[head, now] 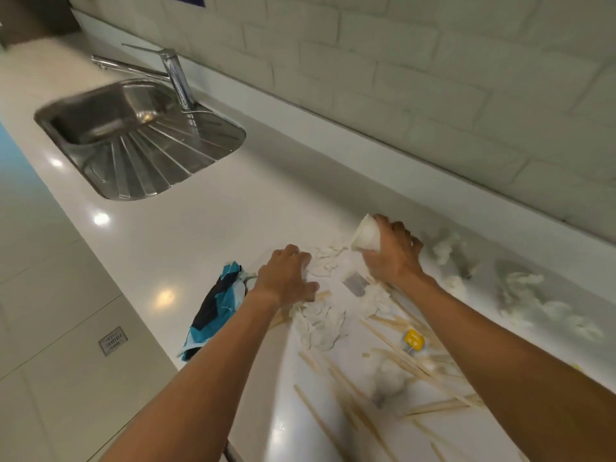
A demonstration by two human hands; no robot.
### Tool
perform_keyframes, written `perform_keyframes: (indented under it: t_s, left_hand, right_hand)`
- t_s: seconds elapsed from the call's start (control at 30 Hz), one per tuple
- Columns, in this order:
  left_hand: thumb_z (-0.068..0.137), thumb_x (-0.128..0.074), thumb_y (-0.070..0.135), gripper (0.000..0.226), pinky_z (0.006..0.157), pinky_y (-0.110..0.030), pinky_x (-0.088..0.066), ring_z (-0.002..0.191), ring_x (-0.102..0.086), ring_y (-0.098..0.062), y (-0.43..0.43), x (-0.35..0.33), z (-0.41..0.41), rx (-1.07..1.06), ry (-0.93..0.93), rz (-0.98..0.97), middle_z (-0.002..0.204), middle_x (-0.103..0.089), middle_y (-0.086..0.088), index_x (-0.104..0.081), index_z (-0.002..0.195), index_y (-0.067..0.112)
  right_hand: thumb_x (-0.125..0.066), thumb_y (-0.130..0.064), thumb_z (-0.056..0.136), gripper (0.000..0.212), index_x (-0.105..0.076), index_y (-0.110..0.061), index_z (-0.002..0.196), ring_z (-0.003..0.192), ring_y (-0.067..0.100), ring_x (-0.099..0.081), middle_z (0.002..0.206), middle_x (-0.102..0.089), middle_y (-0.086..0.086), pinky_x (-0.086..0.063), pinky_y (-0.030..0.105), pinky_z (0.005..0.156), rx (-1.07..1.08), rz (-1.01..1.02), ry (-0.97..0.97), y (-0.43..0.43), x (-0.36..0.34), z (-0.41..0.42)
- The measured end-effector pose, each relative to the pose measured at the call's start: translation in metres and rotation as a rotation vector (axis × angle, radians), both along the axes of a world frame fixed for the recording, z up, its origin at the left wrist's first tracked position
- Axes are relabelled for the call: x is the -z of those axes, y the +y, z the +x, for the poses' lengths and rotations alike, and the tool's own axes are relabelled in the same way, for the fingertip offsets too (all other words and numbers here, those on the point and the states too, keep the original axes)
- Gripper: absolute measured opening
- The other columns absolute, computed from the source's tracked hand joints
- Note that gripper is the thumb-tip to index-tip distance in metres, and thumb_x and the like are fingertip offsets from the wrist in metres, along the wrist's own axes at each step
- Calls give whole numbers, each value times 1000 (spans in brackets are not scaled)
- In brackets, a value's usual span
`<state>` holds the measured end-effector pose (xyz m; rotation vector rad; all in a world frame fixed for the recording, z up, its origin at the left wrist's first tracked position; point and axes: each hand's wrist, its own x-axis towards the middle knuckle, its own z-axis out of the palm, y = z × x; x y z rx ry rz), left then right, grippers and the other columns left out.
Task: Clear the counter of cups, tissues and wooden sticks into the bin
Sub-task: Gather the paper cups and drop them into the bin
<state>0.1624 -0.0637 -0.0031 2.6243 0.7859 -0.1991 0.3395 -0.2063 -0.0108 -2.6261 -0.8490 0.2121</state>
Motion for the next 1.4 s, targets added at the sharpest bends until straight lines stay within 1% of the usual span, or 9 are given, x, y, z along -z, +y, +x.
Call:
perform_keyframes:
  t_s: [0.17, 0.4, 0.53, 0.67, 0.73, 0.83, 1.0, 1.17, 1.4]
  left_hand:
    - [83, -60, 49, 51, 95, -42, -43, 125, -38, -22, 2, -3, 1, -7, 15, -28, 134, -41, 3, -52, 127, 25]
    - [80, -62, 55, 69, 101, -45, -42, 128, -42, -30, -7, -14, 8, 8, 85, -68, 138, -40, -7, -42, 137, 21]
    - [82, -63, 53, 75, 104, -47, -41, 129, -43, -32, -54, -19, 9, 98, -84, -84, 145, -37, -8, -32, 145, 27]
    - [88, -60, 48, 69, 110, -42, -33, 138, -34, -25, -129, -27, 6, 354, -273, -58, 152, -30, -2, -31, 148, 28]
    - [91, -56, 50, 67, 112, -41, -30, 140, -31, -21, -165, -30, 6, 518, -308, -77, 152, -30, 0, -31, 149, 29]
    - [86, -48, 61, 72, 111, -39, -31, 140, -32, -19, -225, -34, 7, 742, -329, -91, 151, -32, 3, -31, 149, 31]
    - [91, -56, 49, 68, 110, -37, -27, 140, -30, -17, -340, -31, -2, 1101, -305, -95, 152, -31, 5, -28, 150, 32]
    - [91, -59, 46, 67, 111, -31, -25, 141, -30, -16, -461, -23, -27, 1419, -303, -132, 152, -33, 3, -31, 150, 29]
    - [92, -54, 47, 63, 113, -38, -31, 139, -32, -14, -618, -15, -94, 1771, -256, -328, 151, -32, 7, -30, 149, 33]
  right_hand:
    - [-68, -36, 80, 71, -33, -29, 142, 122, 30, -47, 127, -49, 8, -31, 42, 103, 88, 235, 75, -39, -27, -27]
    - [-69, -54, 76, 79, -32, -36, 143, 121, 23, -50, 134, -49, 0, -44, 45, 100, 240, 379, 106, -136, -45, -77]
    - [-66, -63, 73, 84, -33, -35, 145, 124, 19, -49, 140, -48, -5, -44, 42, 100, 384, 431, 98, -195, -49, -103]
    - [-68, -58, 79, 81, -34, -30, 147, 125, 19, -47, 138, -49, -3, -40, 33, 98, 506, 500, 63, -248, -49, -138]
    - [-67, -60, 78, 80, -34, -30, 146, 124, 19, -49, 137, -50, -3, -42, 37, 100, 561, 530, 49, -274, -47, -157]
    - [-67, -60, 77, 79, -35, -32, 144, 120, 18, -50, 134, -51, -4, -45, 39, 99, 675, 580, 26, -318, -40, -187]
    - [-66, -63, 76, 80, -32, -38, 144, 119, 13, -51, 135, -49, -8, -49, 41, 98, 925, 688, -39, -405, -25, -256]
    - [-68, -52, 83, 73, -33, -33, 144, 119, 11, -50, 135, -49, -9, -45, 32, 100, 1272, 756, -268, -501, -22, -339]
    - [-68, -47, 85, 59, -39, -29, 133, 97, 13, -59, 118, -54, -2, -51, 24, 69, 1762, 878, -548, -610, -8, -457]
